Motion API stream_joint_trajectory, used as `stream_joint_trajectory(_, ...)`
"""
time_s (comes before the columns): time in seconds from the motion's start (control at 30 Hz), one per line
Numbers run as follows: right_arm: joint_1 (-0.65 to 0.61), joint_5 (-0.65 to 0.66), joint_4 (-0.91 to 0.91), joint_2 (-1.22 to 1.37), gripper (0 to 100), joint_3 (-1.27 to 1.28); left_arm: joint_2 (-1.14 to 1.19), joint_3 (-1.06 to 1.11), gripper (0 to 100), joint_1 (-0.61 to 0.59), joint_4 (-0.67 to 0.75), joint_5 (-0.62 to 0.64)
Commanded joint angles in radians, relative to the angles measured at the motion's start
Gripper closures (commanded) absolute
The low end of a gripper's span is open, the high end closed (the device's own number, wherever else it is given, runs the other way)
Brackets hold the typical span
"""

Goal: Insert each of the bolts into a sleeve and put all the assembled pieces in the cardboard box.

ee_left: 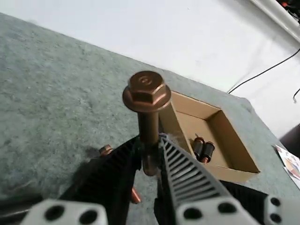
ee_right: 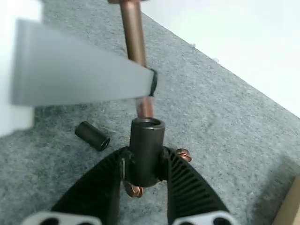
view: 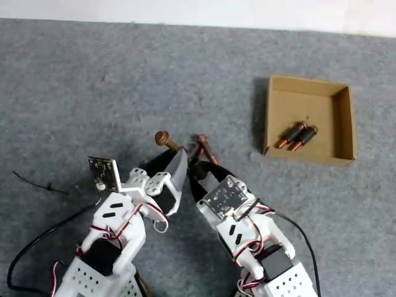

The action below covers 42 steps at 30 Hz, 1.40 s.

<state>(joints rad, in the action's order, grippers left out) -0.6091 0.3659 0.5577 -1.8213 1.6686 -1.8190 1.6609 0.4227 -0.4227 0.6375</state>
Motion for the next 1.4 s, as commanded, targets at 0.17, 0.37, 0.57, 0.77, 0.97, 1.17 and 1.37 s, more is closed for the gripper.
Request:
stream_joint_trajectory(0.17, -0.004, 0.014, -0.039, -0.018, 99.4, 0.061, -0.010, -0.150, 99, 0.045, -0.052, 0.000)
stream_joint_trajectory(0.37, -0.002, 0.014, -0.039, -0.018, 99.4, 0.061, -0.012, -0.171, 99, 0.047, -0.095, 0.000)
stream_joint_trajectory(0.57, -0.002, 0.014, -0.039, -0.018, 99.4, 0.061, -0.012, -0.157, 99, 0.081, -0.150, 0.002)
stream_joint_trajectory(0.77, 0.013, 0.014, -0.039, -0.018, 99.4, 0.061, -0.010, -0.136, 99, 0.185, -0.204, 0.000)
stream_joint_trajectory(0.97, 0.031, 0.014, -0.054, -0.018, 99.4, 0.061, -0.010, -0.099, 99, 0.183, -0.204, -0.003)
stream_joint_trajectory(1.17, 0.030, 0.014, -0.053, -0.018, 99.4, 0.061, -0.007, -0.099, 99, 0.108, -0.204, -0.002)
stream_joint_trajectory(1.37, 0.030, 0.014, -0.050, -0.018, 99.4, 0.061, -0.007, -0.065, 99, 0.107, -0.204, -0.005)
